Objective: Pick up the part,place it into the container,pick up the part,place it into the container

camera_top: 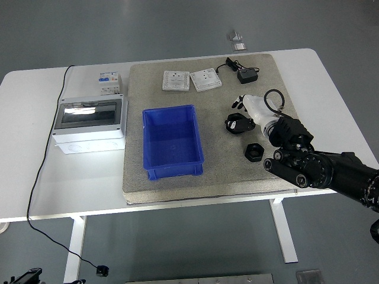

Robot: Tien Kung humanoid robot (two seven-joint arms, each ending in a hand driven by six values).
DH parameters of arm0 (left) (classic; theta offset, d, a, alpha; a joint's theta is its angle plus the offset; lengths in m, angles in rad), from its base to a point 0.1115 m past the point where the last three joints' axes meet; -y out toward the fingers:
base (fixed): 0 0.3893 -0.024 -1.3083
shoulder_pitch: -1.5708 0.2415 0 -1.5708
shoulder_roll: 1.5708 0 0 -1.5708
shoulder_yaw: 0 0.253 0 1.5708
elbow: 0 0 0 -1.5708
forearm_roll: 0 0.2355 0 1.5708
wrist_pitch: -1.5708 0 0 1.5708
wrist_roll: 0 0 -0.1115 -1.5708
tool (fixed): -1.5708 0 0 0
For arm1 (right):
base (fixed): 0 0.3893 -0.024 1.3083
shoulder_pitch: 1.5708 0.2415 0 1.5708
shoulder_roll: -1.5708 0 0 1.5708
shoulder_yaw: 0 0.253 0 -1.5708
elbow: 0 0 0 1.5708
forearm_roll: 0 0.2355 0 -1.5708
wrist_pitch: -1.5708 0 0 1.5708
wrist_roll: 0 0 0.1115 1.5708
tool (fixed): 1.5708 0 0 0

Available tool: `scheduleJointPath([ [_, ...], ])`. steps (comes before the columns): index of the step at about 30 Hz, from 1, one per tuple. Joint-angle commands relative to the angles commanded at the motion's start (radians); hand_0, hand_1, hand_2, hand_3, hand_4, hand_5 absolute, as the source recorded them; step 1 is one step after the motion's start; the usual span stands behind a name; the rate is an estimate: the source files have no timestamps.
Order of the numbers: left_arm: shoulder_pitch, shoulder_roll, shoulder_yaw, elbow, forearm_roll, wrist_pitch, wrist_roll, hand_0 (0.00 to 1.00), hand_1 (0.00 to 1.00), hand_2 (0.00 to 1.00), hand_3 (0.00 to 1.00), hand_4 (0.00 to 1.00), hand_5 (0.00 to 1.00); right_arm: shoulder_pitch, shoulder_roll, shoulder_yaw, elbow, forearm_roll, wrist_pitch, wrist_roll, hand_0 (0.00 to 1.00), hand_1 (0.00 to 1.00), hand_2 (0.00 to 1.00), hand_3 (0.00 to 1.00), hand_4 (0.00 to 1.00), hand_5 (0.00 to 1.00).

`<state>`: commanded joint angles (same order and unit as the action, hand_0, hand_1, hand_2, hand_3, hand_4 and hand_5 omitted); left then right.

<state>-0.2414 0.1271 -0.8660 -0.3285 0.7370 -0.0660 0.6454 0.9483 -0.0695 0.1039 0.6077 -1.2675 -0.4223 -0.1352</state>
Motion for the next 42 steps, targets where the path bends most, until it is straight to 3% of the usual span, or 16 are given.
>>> scheduleJointPath([
  [11, -0.003, 0.000, 0.022, 0.004, -0.030, 0.003, -0.002, 0.724, 0.716, 0.682, 0.765, 0.938, 0.997, -0.017, -0.012, 0.035, 0.015, -0.018, 0.039, -0.042, 0.820, 0.719, 0.746, 0.775, 0.783, 0.484],
  [12, -0.003, 0.000, 0.022, 0.004, -0.031, 0.003, -0.003, 0.724, 0.716, 0.681, 0.765, 0.939, 0.998, -0.018, -0.012, 0.034, 0.013, -0.014, 0.043, -0.045, 0.837, 0.746, 0.771, 0.806, 0.813, 0.537],
  [18, -0.001, 0.002, 0.023, 0.004, -0.040, 0.009, -0.009, 0.724, 0.716, 0.681, 0.761, 0.940, 0.998, -0.026, -0.011, 0.023, -0.006, 0.003, 0.062, -0.057, 0.838, 0.750, 0.775, 0.815, 0.818, 0.570],
  [35, -0.001, -0.004, 0.012, 0.003, -0.015, 0.001, 0.000, 0.724, 0.716, 0.683, 0.765, 0.943, 0.998, -0.021, 0.005, -0.021, -0.004, 0.015, 0.072, -0.070, 0.840, 0.746, 0.778, 0.820, 0.804, 0.542],
  [42, -0.001, -0.003, 0.008, 0.003, -0.009, 0.000, 0.000, 0.724, 0.716, 0.683, 0.762, 0.948, 0.998, -0.021, 0.008, -0.032, 0.000, 0.016, 0.075, -0.071, 0.840, 0.729, 0.777, 0.819, 0.846, 0.574],
])
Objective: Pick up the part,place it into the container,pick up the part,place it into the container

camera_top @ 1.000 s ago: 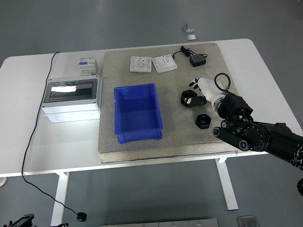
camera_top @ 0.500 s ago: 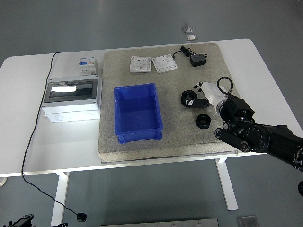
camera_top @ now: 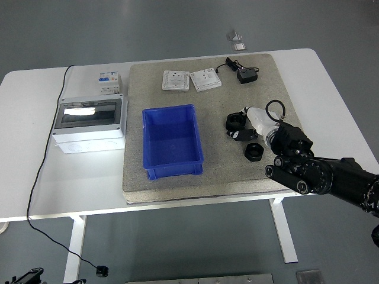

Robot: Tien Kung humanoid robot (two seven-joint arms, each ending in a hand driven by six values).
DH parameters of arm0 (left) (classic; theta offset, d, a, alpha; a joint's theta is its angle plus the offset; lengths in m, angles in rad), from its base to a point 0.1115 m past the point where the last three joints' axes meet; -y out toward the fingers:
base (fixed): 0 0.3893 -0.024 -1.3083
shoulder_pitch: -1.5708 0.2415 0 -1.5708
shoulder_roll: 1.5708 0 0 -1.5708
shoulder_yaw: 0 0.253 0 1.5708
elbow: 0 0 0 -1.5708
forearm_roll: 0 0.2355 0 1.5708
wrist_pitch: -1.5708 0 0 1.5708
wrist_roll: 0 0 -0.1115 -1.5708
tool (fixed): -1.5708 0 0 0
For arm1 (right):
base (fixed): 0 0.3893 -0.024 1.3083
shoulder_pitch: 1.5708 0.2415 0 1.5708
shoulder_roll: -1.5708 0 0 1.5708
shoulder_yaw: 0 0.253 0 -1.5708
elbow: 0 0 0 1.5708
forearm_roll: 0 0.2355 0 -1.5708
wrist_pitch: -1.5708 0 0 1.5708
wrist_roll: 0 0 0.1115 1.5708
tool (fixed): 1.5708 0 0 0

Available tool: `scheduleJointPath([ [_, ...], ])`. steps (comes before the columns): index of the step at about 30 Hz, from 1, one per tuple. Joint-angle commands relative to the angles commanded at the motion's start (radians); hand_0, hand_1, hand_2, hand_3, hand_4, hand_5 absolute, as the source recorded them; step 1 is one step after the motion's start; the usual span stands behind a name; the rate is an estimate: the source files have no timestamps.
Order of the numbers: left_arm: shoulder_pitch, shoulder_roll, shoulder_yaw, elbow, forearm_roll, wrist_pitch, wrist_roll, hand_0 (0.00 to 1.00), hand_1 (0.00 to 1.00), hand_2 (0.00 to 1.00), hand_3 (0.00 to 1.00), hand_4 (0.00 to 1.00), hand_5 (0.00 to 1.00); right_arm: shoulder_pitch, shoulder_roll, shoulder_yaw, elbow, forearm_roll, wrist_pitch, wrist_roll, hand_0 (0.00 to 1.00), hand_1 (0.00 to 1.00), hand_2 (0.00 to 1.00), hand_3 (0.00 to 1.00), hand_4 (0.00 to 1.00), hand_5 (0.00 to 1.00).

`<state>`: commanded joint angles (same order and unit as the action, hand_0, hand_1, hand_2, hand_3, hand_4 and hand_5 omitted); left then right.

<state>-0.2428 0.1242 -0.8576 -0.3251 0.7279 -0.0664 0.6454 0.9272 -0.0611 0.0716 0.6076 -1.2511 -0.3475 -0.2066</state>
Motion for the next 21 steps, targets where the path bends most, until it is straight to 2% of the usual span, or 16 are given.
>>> scheduleJointPath([
  [11, 0.000, -0.002, -0.001, 0.000, 0.004, 0.001, 0.000, 0.724, 0.716, 0.683, 0.762, 0.949, 0.998, -0.001, 0.008, -0.009, 0.013, -0.005, -0.023, 0.002, 0.838, 0.720, 0.771, 0.813, 0.847, 0.575],
  [12, 0.000, -0.002, -0.001, -0.001, 0.004, 0.001, 0.000, 0.724, 0.716, 0.683, 0.764, 0.948, 0.998, -0.001, 0.008, -0.011, 0.013, -0.004, -0.025, 0.003, 0.833, 0.704, 0.754, 0.801, 0.816, 0.535],
  [17, -0.003, -0.004, 0.011, 0.001, -0.006, 0.000, -0.007, 0.724, 0.716, 0.683, 0.764, 0.948, 0.998, -0.003, 0.007, -0.018, 0.015, -0.009, -0.046, 0.000, 0.833, 0.704, 0.754, 0.801, 0.816, 0.535],
  [18, -0.003, -0.004, 0.014, 0.002, -0.010, 0.000, -0.009, 0.724, 0.716, 0.682, 0.764, 0.948, 0.998, -0.004, 0.008, -0.020, 0.015, -0.012, -0.050, -0.001, 0.817, 0.657, 0.671, 0.703, 0.660, 0.315],
  [21, -0.004, -0.004, 0.022, 0.004, -0.021, 0.001, -0.017, 0.724, 0.716, 0.682, 0.764, 0.948, 0.998, -0.007, 0.009, -0.024, 0.016, -0.021, -0.058, -0.005, 0.817, 0.657, 0.671, 0.703, 0.660, 0.315],
])
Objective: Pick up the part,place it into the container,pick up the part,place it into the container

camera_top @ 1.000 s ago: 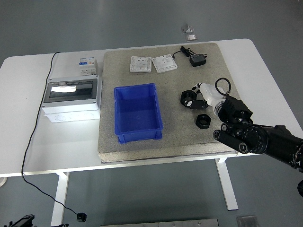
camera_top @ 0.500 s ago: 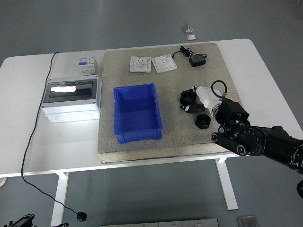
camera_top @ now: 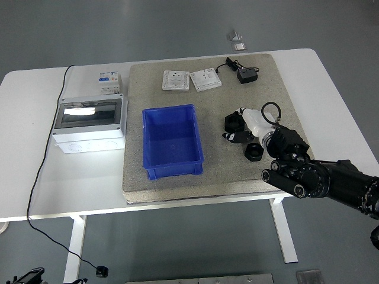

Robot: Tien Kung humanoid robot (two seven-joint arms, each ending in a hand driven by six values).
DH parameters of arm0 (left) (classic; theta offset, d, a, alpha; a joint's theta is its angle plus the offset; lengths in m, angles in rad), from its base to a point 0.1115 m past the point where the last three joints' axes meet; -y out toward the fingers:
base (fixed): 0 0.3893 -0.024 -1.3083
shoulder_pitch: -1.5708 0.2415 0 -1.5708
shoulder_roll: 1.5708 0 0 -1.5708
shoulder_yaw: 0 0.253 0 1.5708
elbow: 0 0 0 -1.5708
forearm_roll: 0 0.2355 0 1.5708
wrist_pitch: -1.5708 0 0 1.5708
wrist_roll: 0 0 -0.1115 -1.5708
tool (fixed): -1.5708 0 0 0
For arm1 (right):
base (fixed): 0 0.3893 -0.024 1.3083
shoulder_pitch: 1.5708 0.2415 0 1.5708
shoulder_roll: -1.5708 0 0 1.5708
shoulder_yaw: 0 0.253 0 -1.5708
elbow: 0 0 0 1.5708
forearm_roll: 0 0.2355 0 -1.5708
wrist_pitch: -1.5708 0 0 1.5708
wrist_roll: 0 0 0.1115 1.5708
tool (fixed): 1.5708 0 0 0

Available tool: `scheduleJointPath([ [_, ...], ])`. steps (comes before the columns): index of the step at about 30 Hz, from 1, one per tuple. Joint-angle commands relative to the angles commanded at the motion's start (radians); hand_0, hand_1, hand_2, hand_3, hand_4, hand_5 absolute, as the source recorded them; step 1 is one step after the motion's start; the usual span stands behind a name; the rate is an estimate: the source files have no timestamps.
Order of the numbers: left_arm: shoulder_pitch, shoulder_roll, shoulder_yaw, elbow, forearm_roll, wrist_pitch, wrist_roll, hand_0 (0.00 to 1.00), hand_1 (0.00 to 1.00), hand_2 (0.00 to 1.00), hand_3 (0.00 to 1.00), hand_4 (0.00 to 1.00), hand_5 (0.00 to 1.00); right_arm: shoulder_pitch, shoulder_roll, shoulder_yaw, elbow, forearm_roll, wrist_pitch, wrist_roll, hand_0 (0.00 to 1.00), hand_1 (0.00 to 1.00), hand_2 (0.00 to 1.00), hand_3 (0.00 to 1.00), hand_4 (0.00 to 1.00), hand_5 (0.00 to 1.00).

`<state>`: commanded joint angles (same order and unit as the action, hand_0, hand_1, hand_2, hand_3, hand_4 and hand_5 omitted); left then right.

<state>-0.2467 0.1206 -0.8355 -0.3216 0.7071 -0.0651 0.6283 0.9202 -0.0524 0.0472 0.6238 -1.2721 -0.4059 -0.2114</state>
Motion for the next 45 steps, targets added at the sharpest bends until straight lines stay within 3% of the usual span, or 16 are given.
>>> scheduleJointPath([
  [2, 0.000, 0.000, 0.004, 0.001, -0.004, 0.001, -0.004, 0.724, 0.716, 0.682, 0.764, 0.948, 0.998, -0.002, 0.001, -0.002, 0.000, -0.005, -0.005, -0.002, 0.817, 0.657, 0.671, 0.703, 0.660, 0.315],
  [3, 0.001, 0.000, 0.006, 0.001, -0.005, 0.001, -0.005, 0.724, 0.716, 0.683, 0.765, 0.949, 0.998, -0.004, 0.002, -0.004, 0.001, -0.009, -0.009, -0.003, 0.790, 0.603, 0.583, 0.626, 0.621, 0.233],
  [8, 0.003, 0.000, 0.008, 0.002, -0.006, 0.002, -0.010, 0.724, 0.716, 0.683, 0.765, 0.949, 0.998, -0.009, 0.004, -0.009, 0.005, -0.050, -0.033, -0.021, 0.790, 0.603, 0.583, 0.626, 0.621, 0.233],
  [9, 0.003, -0.001, 0.009, 0.002, -0.007, 0.002, -0.011, 0.724, 0.716, 0.683, 0.767, 0.948, 0.998, -0.010, 0.004, -0.010, 0.006, -0.062, -0.039, -0.027, 0.713, 0.487, 0.477, 0.512, 0.387, 0.002],
  [14, 0.002, -0.001, 0.008, 0.002, -0.006, 0.002, -0.012, 0.724, 0.716, 0.683, 0.767, 0.948, 0.998, -0.012, 0.001, -0.006, 0.009, -0.095, -0.053, -0.037, 0.713, 0.487, 0.477, 0.512, 0.387, 0.002],
  [15, 0.002, -0.001, 0.007, 0.002, -0.005, 0.002, -0.011, 0.723, 0.716, 0.683, 0.766, 0.947, 0.998, -0.011, -0.001, -0.001, 0.010, -0.101, -0.056, -0.036, 0.571, 0.259, 0.468, 0.503, 0.233, 0.002],
  [20, 0.003, 0.000, 0.003, 0.002, -0.001, 0.003, -0.011, 0.723, 0.716, 0.683, 0.766, 0.947, 0.998, -0.009, -0.011, 0.058, 0.030, -0.147, -0.077, -0.030, 0.571, 0.259, 0.468, 0.503, 0.233, 0.002],
  [21, 0.004, 0.000, 0.002, 0.002, 0.000, 0.003, -0.011, 0.723, 0.716, 0.683, 0.765, 0.948, 0.998, -0.009, -0.013, 0.071, 0.036, -0.157, -0.081, -0.029, 0.478, 0.195, 0.472, 0.510, 0.218, 0.002],
  [30, 0.011, 0.003, -0.001, 0.000, 0.002, 0.002, -0.006, 0.722, 0.715, 0.682, 0.757, 0.948, 0.998, -0.012, -0.033, 0.172, 0.084, -0.223, -0.121, -0.016, 0.486, 0.199, 0.473, 0.512, 0.207, 0.002],
  [42, 0.015, 0.006, -0.006, -0.001, 0.010, 0.002, -0.001, 0.723, 0.715, 0.682, 0.753, 0.946, 0.998, -0.008, -0.039, 0.197, 0.098, -0.233, -0.133, -0.006, 0.519, 0.203, 0.473, 0.515, 0.207, 0.002],
  [45, 0.016, 0.006, -0.006, -0.002, 0.010, 0.002, 0.000, 0.722, 0.714, 0.682, 0.752, 0.947, 0.998, -0.009, -0.047, 0.209, 0.130, -0.241, -0.135, -0.006, 0.526, 0.208, 0.473, 0.517, 0.207, 0.002],
])
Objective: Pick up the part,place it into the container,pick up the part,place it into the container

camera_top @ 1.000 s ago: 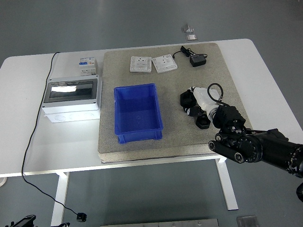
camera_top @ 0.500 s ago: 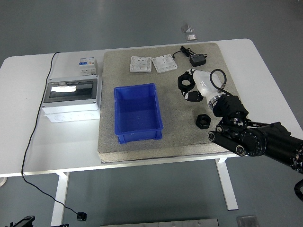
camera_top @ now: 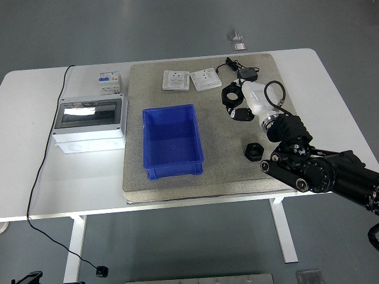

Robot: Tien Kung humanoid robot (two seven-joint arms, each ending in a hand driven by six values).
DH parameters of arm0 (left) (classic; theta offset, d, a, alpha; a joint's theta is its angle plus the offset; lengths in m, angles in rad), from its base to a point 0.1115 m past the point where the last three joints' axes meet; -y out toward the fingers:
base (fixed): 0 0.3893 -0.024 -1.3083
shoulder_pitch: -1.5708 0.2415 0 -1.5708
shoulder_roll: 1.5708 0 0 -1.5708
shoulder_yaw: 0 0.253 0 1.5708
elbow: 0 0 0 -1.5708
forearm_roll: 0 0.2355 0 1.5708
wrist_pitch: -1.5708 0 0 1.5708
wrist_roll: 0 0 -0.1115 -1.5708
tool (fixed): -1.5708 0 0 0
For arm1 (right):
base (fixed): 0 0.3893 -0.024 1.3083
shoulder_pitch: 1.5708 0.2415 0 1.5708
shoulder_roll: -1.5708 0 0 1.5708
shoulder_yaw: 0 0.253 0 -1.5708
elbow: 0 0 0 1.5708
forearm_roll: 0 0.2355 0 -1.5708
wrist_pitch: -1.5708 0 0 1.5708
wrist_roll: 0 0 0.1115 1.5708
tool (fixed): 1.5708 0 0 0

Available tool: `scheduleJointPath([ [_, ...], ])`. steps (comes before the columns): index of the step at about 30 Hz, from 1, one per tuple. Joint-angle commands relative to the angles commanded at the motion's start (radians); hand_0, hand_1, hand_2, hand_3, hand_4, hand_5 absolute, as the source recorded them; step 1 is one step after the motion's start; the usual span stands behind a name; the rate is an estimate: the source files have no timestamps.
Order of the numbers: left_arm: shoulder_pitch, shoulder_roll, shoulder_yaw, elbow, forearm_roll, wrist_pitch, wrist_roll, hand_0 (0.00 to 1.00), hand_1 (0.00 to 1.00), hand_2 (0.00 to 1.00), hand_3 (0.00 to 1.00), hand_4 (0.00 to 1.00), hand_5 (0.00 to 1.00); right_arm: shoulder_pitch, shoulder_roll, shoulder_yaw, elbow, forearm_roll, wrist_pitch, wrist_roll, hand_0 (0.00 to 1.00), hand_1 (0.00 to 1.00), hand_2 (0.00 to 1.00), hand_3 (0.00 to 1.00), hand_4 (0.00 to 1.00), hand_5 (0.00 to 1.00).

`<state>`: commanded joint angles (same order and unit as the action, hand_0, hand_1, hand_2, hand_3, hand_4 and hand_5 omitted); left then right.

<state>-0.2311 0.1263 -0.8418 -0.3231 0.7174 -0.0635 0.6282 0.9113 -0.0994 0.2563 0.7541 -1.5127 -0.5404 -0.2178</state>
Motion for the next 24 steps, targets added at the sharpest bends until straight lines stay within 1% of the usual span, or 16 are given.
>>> scheduleJointPath([
  [4, 0.001, 0.001, 0.002, 0.000, -0.004, 0.001, -0.002, 0.722, 0.714, 0.682, 0.752, 0.947, 0.998, 0.000, -0.015, 0.031, 0.088, -0.032, 0.000, -0.003, 0.526, 0.208, 0.473, 0.517, 0.207, 0.002],
  [7, 0.001, 0.003, 0.002, 0.000, -0.004, 0.002, -0.002, 0.722, 0.714, 0.681, 0.751, 0.946, 0.998, 0.005, -0.021, 0.038, 0.166, -0.072, 0.019, -0.006, 0.546, 0.211, 0.475, 0.517, 0.214, 0.002],
  [9, 0.000, 0.004, 0.001, 0.000, -0.002, 0.002, -0.002, 0.722, 0.714, 0.681, 0.751, 0.946, 0.998, 0.009, -0.021, 0.029, 0.222, -0.092, 0.047, -0.010, 0.546, 0.211, 0.475, 0.517, 0.214, 0.002],
  [11, 0.000, 0.005, 0.000, 0.000, -0.002, 0.002, -0.002, 0.722, 0.714, 0.681, 0.751, 0.946, 0.998, 0.012, -0.020, 0.001, 0.275, -0.106, 0.085, -0.017, 0.546, 0.211, 0.475, 0.517, 0.214, 0.002],
  [12, 0.000, 0.005, 0.000, 0.000, -0.002, 0.003, -0.003, 0.722, 0.714, 0.682, 0.748, 0.946, 0.998, 0.013, -0.018, -0.012, 0.295, -0.107, 0.101, -0.019, 0.599, 0.232, 0.487, 0.538, 0.236, 0.002],
  [13, -0.001, 0.006, 0.001, 0.000, -0.003, 0.003, -0.004, 0.722, 0.714, 0.682, 0.748, 0.946, 0.998, 0.014, -0.016, -0.029, 0.317, -0.107, 0.119, -0.021, 0.599, 0.232, 0.487, 0.538, 0.236, 0.002],
  [15, -0.001, 0.006, 0.002, 0.001, -0.005, 0.004, -0.006, 0.722, 0.714, 0.682, 0.748, 0.946, 0.998, 0.014, -0.012, -0.054, 0.346, -0.104, 0.145, -0.023, 0.599, 0.232, 0.487, 0.538, 0.236, 0.002],
  [17, -0.001, 0.007, 0.003, 0.001, -0.007, 0.006, -0.008, 0.722, 0.714, 0.682, 0.748, 0.946, 0.998, 0.013, -0.007, -0.074, 0.354, -0.094, 0.168, -0.022, 0.599, 0.232, 0.487, 0.538, 0.236, 0.002],
  [18, -0.001, 0.007, 0.002, 0.001, -0.007, 0.006, -0.008, 0.722, 0.714, 0.682, 0.747, 0.946, 0.998, 0.014, -0.005, -0.079, 0.353, -0.090, 0.174, -0.021, 0.706, 0.476, 0.610, 0.661, 0.421, 0.002],
  [20, -0.001, 0.007, 0.000, 0.001, -0.005, 0.007, -0.008, 0.722, 0.714, 0.682, 0.747, 0.946, 0.998, 0.016, -0.001, -0.093, 0.347, -0.081, 0.189, -0.020, 0.706, 0.476, 0.610, 0.661, 0.421, 0.002],
  [23, -0.001, 0.006, -0.004, 0.001, -0.001, 0.009, -0.008, 0.722, 0.714, 0.682, 0.747, 0.946, 0.998, 0.018, 0.004, -0.096, 0.339, -0.087, 0.194, -0.022, 0.706, 0.476, 0.610, 0.661, 0.421, 0.002],
  [24, -0.001, 0.006, -0.005, 0.001, 0.000, 0.009, -0.007, 0.721, 0.714, 0.680, 0.747, 0.946, 0.998, 0.018, 0.005, -0.094, 0.337, -0.091, 0.192, -0.024, 0.928, 0.839, 0.825, 0.872, 0.566, 0.074],
])
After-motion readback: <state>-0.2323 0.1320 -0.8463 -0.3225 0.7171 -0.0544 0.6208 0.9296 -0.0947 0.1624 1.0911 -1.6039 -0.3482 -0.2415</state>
